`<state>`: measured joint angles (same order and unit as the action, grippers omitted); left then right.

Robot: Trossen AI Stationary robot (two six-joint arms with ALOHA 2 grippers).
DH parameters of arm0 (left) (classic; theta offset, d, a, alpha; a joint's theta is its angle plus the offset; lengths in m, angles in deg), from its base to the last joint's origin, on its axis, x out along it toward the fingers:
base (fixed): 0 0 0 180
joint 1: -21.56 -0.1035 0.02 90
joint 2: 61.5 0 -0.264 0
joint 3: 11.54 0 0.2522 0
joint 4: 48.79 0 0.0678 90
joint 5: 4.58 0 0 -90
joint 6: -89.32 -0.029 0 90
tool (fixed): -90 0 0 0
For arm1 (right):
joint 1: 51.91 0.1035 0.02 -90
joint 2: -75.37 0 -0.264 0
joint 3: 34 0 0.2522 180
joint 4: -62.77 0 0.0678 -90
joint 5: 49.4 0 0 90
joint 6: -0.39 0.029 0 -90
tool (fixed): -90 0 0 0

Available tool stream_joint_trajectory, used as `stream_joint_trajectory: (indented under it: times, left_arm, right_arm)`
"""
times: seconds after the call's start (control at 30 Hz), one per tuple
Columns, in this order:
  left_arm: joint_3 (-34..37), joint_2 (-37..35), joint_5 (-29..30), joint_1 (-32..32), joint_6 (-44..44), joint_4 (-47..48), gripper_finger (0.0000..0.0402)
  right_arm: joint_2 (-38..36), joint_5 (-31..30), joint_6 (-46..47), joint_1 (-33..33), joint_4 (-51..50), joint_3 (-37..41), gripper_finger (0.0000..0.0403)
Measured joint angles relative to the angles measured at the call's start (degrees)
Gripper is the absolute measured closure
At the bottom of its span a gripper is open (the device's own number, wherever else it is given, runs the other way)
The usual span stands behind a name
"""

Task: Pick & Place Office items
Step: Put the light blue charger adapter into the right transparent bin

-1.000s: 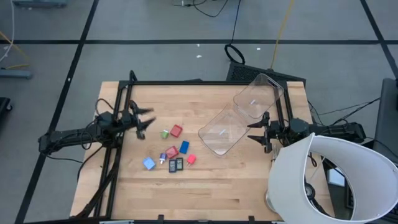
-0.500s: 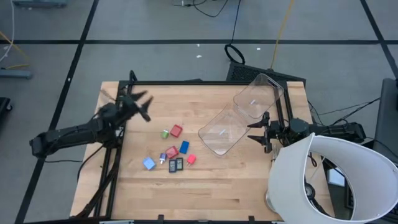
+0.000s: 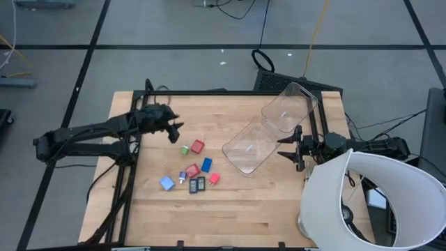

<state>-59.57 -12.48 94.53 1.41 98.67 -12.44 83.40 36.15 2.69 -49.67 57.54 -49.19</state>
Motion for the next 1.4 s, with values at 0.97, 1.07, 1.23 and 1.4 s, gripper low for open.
stream_joint_trajectory:
  times: [0.97, 1.07, 1.23, 1.4]
  left_arm:
    - [-1.98, 9.65, -7.55, 44.19, 59.15, 26.2, 0.0206]
    - [-1.98, 11.4, -7.99, 45.89, 49.9, 24.96, 0.0206]
    - [-1.98, 15.38, -12.12, 50.36, 35.37, 21.86, 0.0206]
    - [-1.98, 19.66, -12.03, 54.95, 26.7, 18.98, 0.0206]
  right_arm:
    - [0.02, 0.0, 0.0, 0.0, 0.2, 0.0, 0.0183]
    - [0.02, 0.0, 0.0, 0.0, 0.19, 0.0, 0.0183]
    - [0.02, 0.0, -0.01, 0.0, 0.2, 0.0, 0.0183]
    - [0.02, 0.0, 0.0, -0.01, 0.19, 0.0, 0.0183]
